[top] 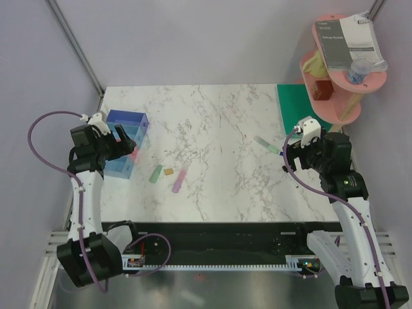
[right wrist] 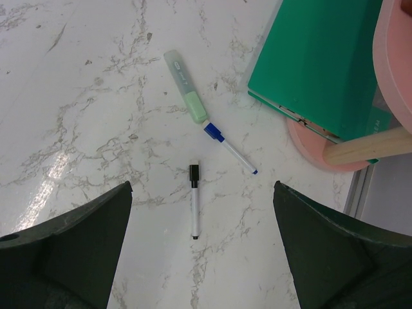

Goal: Sort the stationery into containers
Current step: Move the storage box to the center of the board.

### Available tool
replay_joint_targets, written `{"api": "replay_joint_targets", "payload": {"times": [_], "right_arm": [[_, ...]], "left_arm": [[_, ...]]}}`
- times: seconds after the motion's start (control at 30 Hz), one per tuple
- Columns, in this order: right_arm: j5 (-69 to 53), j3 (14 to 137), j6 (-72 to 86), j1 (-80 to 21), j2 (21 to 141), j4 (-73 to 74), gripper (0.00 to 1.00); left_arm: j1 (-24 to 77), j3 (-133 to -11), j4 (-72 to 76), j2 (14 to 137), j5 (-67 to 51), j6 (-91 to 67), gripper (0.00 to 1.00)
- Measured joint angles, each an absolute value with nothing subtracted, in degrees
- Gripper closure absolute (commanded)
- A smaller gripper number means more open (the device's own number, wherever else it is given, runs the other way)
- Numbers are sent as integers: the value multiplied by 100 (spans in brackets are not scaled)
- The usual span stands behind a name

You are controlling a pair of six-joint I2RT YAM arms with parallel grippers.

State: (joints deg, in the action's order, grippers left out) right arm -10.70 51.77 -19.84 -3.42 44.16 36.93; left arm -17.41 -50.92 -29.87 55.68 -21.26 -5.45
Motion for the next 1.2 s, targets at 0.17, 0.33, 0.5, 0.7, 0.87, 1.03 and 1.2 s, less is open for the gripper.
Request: {"api": "replay_joint_targets", "payload": {"times": [0.17,0.33,0.5,0.7,0.87,1.03,1.2], "right_arm": [[-1098,5179,-2021,-342,4423,3734,2],[-1153,5181,-2067,-342,4438,3739,2],[-1175,5186,-2115,-342,4497,3750,2],[-1177,5186,-2191,-342,4508,3750,2],[-1175,5183,-2257,-342,4525,3726,2],[-1177,5146,-2274,-342,4534,3680,2],[-1175,5048,-2274,-342,4534,3680,2]], "left_arm": [[-1741,-5290,-2563,6794,-1782,-1085,13],[-1741,-5929,-2298,7852,-1527,-1452,14],[-1745,-6484,-2080,8538,-1330,-1726,17],[-1756,-6799,-2069,9172,-1070,-1907,19],[-1756,-6842,-2123,9520,-908,-1964,21],[-1756,-6945,-2244,9703,-801,-1979,23],[-1754,-7144,-2324,10014,-753,-1992,29]]}}
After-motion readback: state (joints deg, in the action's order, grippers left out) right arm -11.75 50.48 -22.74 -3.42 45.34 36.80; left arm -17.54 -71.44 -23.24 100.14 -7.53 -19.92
